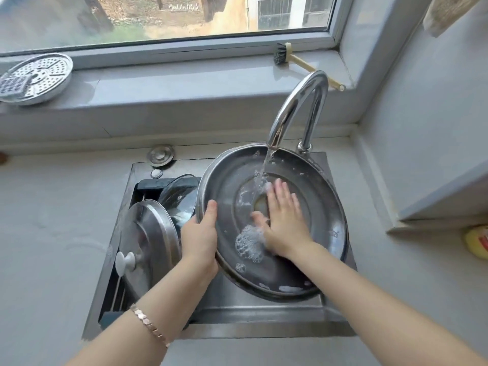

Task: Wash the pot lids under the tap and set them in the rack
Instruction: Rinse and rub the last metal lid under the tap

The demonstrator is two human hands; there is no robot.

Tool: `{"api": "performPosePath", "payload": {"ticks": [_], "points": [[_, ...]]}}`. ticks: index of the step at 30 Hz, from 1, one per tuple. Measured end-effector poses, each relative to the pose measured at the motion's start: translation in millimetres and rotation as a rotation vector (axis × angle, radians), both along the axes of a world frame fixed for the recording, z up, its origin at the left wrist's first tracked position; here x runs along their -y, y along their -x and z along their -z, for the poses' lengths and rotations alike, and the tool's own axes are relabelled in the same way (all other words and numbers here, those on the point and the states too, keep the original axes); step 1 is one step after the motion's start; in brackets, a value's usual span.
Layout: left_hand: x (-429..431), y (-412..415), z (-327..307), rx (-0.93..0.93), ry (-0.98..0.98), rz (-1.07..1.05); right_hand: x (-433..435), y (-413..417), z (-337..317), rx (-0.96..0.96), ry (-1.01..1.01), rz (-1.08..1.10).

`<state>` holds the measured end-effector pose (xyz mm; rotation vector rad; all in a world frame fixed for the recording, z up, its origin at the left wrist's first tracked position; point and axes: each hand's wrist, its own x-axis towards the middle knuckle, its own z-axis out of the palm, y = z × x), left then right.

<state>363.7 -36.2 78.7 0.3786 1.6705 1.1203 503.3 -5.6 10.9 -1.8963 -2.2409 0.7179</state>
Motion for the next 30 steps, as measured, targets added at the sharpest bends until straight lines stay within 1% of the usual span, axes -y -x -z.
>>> {"api": "performPosePath", "payload": {"ticks": [2,4,5,6,7,8,10,11,12,13,14,16,18,19,20,22,23,25,28,30], "points": [[-4.0,1.8,-2.7,-0.001,-0.017,-0.042,2.5,24.6,-5.4,-0.111,-0.052,-0.251],[-8.2,11.9,-3.7,0.012,-0.023,-0.083,12.1,26.0,-6.7,-0.184,-0.1,-0.537],[-8.8,17.8,-4.5,0.017,-0.027,-0.089,15.3,16.6,-3.5,-0.178,-0.116,-0.627],[-7.7,22.6,-5.9,0.012,-0.032,-0.088,15.3,4.0,-1.0,-0.145,-0.13,-0.655],[-5.7,26.1,-5.9,0.005,-0.041,-0.085,11.6,-9.6,2.9,-0.09,-0.153,-0.622],[-2.6,26.8,-7.0,0.006,-0.048,-0.078,5.6,-21.5,4.4,-0.026,-0.172,-0.545],[3.9,20.2,-8.3,0.031,-0.044,-0.045,-10.9,-30.5,1.5,0.066,-0.132,-0.32],[5.3,15.0,-7.1,0.045,-0.039,-0.026,-19.0,-24.3,-2.7,0.073,-0.109,-0.236],[5.5,8.7,-6.9,0.053,-0.033,-0.005,-23.8,-12.2,-9.7,0.054,-0.099,-0.208],[4.2,3.6,-6.0,0.052,-0.028,0.016,-23.9,2.5,-17.0,0.019,-0.11,-0.238],[1.5,0.3,-5.9,0.043,-0.031,0.025,-19.0,15.7,-22.5,-0.03,-0.126,-0.317],[-5.8,1.6,-5.9,0.018,-0.053,0.004,-0.7,26.5,-24.5,-0.141,-0.147,-0.534],[-9.8,10.9,-6.5,-0.023,-0.058,-0.019,12.7,10.7,-17.5,-0.15,-0.173,-0.683],[-9.9,15.7,-7.4,-0.039,-0.057,-0.025,10.7,-2.1,-13.2,-0.118,-0.184,-0.688],[-9.0,19.3,-7.6,-0.048,-0.055,-0.026,5.3,-13.6,-9.4,-0.069,-0.181,-0.64],[-6.7,19.7,-8.1,-0.055,-0.047,-0.009,-7.9,-25.4,-4.7,0.014,-0.14,-0.457],[-5.9,17.2,-8.3,-0.062,-0.042,0.004,-13.6,-22.5,-4.4,0.018,-0.12,-0.375],[-5.8,10.8,-9.0,-0.084,-0.042,0.03,-16.5,0.5,-10.3,-0.051,-0.122,-0.327],[-6.5,6.1,-9.3,-0.133,-0.047,0.049,-13.2,40.3,-19.3,-0.206,-0.134,-0.41],[-6.7,9.8,-9.9,-0.147,-0.033,0.042,-23.6,48.8,-19.0,-0.24,-0.153,-0.382]]}}
